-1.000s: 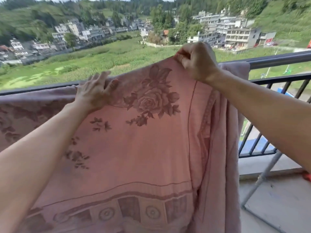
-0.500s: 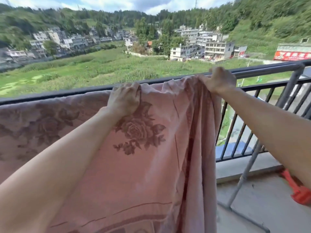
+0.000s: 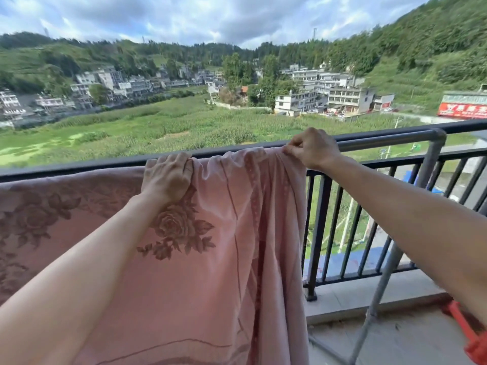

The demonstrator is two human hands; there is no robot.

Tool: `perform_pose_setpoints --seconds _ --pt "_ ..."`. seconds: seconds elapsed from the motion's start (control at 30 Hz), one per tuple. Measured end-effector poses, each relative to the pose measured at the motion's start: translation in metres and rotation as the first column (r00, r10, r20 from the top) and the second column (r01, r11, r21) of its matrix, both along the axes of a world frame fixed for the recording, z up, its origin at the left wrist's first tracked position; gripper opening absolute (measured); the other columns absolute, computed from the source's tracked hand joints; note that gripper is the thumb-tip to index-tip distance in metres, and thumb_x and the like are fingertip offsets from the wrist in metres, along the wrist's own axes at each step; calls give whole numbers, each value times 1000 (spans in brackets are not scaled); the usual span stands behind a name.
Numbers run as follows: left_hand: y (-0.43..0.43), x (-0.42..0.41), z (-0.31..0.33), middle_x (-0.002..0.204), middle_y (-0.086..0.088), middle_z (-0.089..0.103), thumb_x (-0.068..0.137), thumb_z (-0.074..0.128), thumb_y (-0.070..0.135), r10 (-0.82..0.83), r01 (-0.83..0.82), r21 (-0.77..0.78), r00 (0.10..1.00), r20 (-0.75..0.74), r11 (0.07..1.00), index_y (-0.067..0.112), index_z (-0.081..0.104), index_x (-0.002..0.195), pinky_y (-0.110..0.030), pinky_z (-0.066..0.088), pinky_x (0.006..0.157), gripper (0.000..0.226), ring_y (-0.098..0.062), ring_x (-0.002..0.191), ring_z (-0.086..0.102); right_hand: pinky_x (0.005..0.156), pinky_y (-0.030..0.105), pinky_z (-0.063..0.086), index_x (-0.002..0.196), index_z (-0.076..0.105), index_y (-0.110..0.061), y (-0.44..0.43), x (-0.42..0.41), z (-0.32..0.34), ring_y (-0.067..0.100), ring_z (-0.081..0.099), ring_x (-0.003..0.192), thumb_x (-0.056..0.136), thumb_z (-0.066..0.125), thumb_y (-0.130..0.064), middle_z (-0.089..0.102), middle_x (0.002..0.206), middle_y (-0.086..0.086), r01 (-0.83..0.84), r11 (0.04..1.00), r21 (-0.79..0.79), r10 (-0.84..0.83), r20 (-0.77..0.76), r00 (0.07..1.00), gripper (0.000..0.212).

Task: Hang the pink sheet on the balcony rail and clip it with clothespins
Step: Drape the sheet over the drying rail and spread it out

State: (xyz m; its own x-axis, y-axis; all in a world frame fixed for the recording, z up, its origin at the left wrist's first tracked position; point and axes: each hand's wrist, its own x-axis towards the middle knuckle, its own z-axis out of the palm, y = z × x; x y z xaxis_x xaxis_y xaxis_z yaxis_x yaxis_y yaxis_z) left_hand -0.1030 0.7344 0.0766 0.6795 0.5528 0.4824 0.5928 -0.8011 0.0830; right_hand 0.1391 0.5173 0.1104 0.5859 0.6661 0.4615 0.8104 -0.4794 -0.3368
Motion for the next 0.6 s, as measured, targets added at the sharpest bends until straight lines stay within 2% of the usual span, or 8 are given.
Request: perform_pose_setpoints --seconds 0.1,0.17,0.23,0.33,0.4,0.47,0.53,0.6 --pt "-3 -7 -1 136 -7 54 102 25 42 37 -37 11 999 0 999 21 49 129 -46 29 100 42 -29 122 47 63 28 49 87 78 -16 5 5 -3 18 65 71 92 65 -35 74 79 1 -37 995 89 32 56 998 23" --pt "-4 -11 -2 133 -8 55 103 24 42 47 -47 39 999 -2 998 19 50 125 -47 29 100 41 -30 121 47 62 27 42 86 74 -13 -1 15 -5 23 65 71 95 60 -33 72 79 5 2 991 136 -16 104 994 26" --pt "-5 -13 -3 133 -10 55 103 25 44 63 -63 49 998 4 997 18 50 125 -48 29 101 43 -31 121 47 66 30 41 91 71 -10 -25 36 -5 30 66 81 98 52 -33 72 88 13 138 958 252 -169 105 980 30" --pt "-7 -12 -2 139 -10 52 103 25 45 85 -85 36 996 -6 996 18 47 133 -49 28 104 47 -32 126 45 76 41 47 95 68 -6 -90 86 -4 41 64 95 97 43 -35 70 99 23 393 849 353 -412 -22 911 38" --pt "-9 -10 0 141 -10 50 103 26 45 99 -98 36 995 -24 995 18 46 136 -48 28 105 47 -32 128 43 82 44 48 94 67 -3 -132 114 -7 44 64 96 94 40 -38 68 98 26 515 794 324 -529 -52 847 45" --pt "-11 -8 1 142 -11 49 103 25 43 112 -110 29 993 -40 993 19 44 137 -49 27 105 46 -33 129 43 85 47 49 93 68 -2 -156 126 -16 45 62 101 90 42 -38 67 99 27 577 779 245 -582 -62 811 44" --pt "-15 -6 4 142 -13 48 103 26 40 123 -123 4 991 -51 992 20 43 138 -50 27 106 44 -35 128 43 91 48 47 101 70 -9 -158 114 -22 42 57 110 92 51 -32 64 111 24 581 799 154 -581 -48 813 31" --pt "-23 1 7 141 -16 47 102 29 34 101 -101 -16 995 -21 995 19 42 139 -51 27 106 42 -37 127 42 98 49 42 116 65 -11 -144 91 -20 39 51 117 93 55 -28 59 122 21 488 857 162 -499 27 866 30"
